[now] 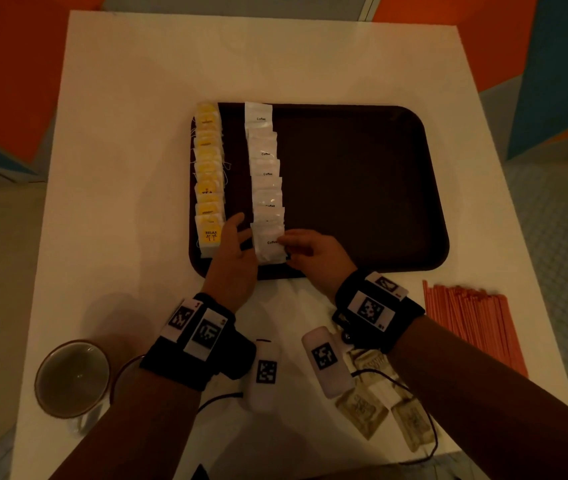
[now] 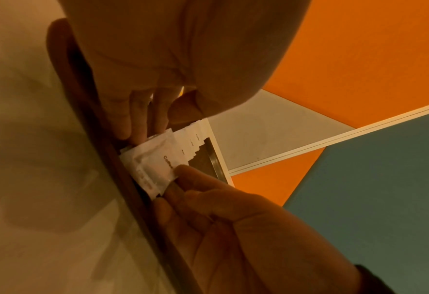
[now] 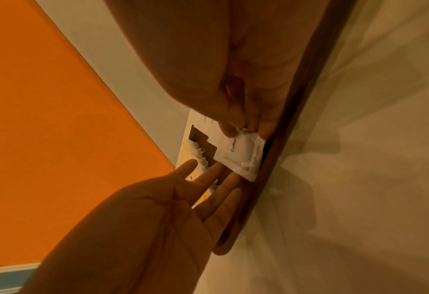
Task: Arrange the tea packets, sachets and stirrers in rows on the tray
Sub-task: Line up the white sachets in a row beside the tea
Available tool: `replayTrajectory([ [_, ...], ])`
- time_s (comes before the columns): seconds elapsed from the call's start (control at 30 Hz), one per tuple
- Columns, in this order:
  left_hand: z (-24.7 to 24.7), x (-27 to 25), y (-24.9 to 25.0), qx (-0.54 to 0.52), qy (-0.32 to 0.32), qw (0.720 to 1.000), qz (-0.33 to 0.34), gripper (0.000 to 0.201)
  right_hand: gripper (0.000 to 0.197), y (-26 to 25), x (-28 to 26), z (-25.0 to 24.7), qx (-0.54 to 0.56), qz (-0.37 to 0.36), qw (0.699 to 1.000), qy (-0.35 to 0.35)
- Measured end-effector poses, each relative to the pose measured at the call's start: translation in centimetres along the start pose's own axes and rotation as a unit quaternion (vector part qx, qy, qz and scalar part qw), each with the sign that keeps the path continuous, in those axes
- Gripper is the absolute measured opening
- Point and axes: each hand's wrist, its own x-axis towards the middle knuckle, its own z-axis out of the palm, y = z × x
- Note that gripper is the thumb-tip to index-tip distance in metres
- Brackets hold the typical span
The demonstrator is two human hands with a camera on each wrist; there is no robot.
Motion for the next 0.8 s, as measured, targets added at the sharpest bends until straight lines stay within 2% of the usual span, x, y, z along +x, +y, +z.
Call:
replayTrajectory([
  [0.2, 0.3, 0.1, 0.1, 0.029, -0.004, 0.999, 0.015, 0.062, 0.04, -0.2, 0.2, 0.0, -0.058, -0.02, 0.998, 0.007],
  [0.47, -0.3, -0.4, -0.3, 0.056, -0.023, 0.998, 0.014, 0.059, 0.034, 0.0, -0.2, -0.6, -0.186, -0.008, 0.982, -0.034],
  [0.67, -0.5, 0.6, -0.1, 0.06, -0.012, 0.998, 0.006, 0.057, 0.044, -1.0, 0.5, -0.8, -0.077, -0.023, 0.997, -0.013],
  [0.8, -0.4, 0.6, -0.3, 0.07, -0.021, 0.997, 0.012, 0.056, 0.042, -1.1, 0.8, -0.5, -0.066, -0.013, 0.998, -0.004],
])
